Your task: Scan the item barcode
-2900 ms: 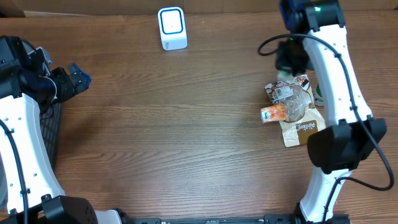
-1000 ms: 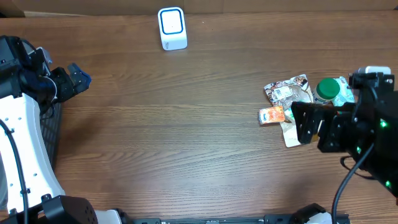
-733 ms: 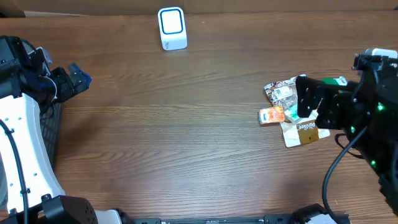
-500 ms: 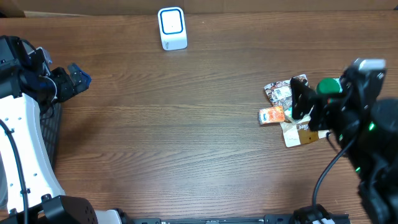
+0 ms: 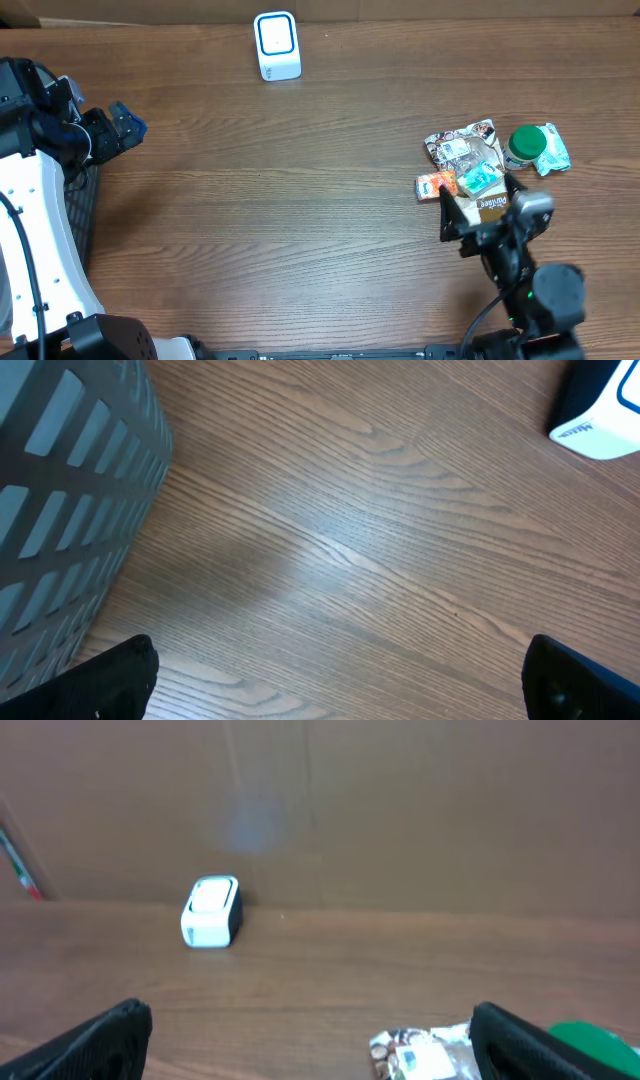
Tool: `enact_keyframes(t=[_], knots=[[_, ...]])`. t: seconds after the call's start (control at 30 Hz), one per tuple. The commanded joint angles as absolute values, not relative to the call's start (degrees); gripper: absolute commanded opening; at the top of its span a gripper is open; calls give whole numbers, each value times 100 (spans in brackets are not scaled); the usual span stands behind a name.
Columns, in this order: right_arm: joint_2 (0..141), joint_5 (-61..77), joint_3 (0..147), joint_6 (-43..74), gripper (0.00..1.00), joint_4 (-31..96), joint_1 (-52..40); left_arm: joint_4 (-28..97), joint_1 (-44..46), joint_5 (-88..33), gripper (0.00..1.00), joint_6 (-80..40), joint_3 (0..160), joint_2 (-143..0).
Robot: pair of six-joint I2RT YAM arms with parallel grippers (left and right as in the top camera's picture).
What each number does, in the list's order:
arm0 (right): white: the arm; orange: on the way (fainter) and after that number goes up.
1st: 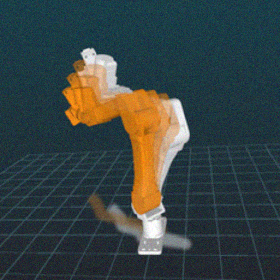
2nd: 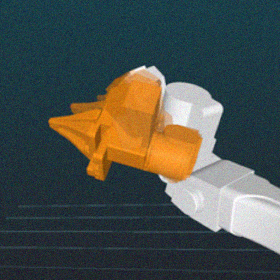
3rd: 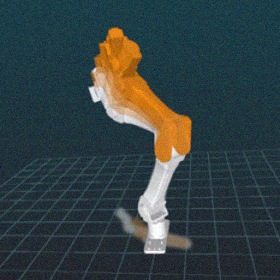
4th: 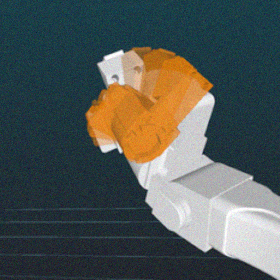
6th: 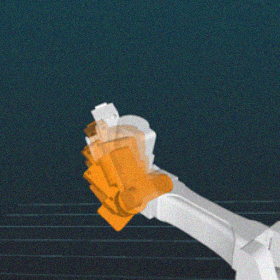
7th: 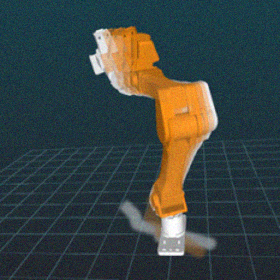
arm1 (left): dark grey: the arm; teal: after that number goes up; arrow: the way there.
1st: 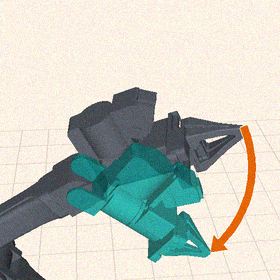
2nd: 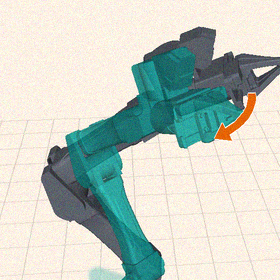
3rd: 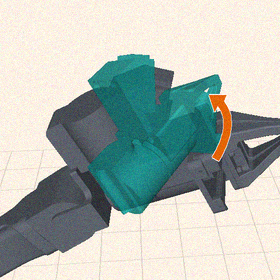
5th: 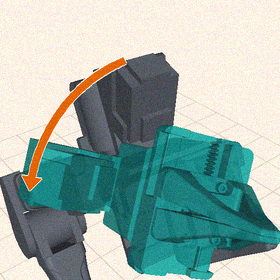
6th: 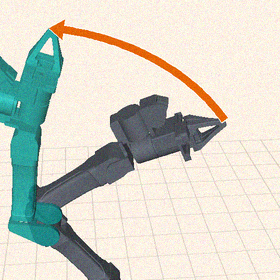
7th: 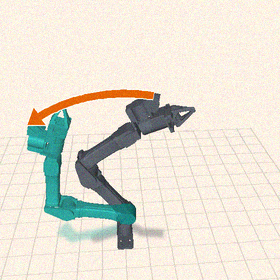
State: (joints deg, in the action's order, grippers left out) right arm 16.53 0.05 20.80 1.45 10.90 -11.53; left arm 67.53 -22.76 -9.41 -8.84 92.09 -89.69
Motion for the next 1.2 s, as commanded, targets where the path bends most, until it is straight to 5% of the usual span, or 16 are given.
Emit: enact_keyframes(t=[0.0,0.27,1.17], knots=[[1020,176,1234,104,100,510,-1111,6744,-2281,-991,100,-941,9310,-8971],[36,329,36,165,100,-119,-1111,6742,-2281,-991,100,-943,9310,-8971],[12,480,47,598,100,440,-591,6744,-2281,-991,100,-943,9310,-8971]])
